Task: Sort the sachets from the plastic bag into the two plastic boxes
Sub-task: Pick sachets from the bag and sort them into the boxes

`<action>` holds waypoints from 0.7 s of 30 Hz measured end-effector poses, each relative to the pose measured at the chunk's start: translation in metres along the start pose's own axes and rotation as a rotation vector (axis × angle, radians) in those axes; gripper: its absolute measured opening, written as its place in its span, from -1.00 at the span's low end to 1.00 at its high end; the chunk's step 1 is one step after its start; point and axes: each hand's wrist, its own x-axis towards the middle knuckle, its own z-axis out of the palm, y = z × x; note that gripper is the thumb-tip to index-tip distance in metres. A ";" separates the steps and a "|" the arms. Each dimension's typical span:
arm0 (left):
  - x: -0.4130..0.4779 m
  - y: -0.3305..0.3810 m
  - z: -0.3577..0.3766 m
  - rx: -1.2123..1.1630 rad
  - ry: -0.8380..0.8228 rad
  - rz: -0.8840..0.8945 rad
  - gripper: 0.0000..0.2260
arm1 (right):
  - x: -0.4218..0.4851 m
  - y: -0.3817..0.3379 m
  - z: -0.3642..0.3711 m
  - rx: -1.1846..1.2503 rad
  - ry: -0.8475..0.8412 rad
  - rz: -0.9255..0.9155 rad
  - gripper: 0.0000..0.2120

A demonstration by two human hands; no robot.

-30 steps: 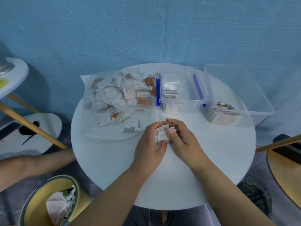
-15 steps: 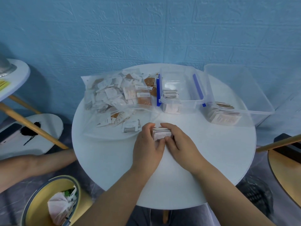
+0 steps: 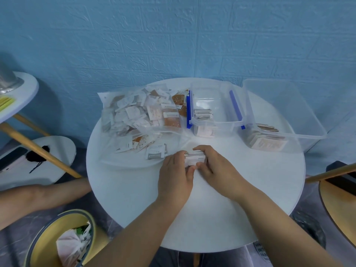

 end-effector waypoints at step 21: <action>0.134 0.036 0.001 -0.218 0.177 0.111 -0.59 | 0.147 0.007 -0.125 -0.096 -0.074 -0.034 -0.78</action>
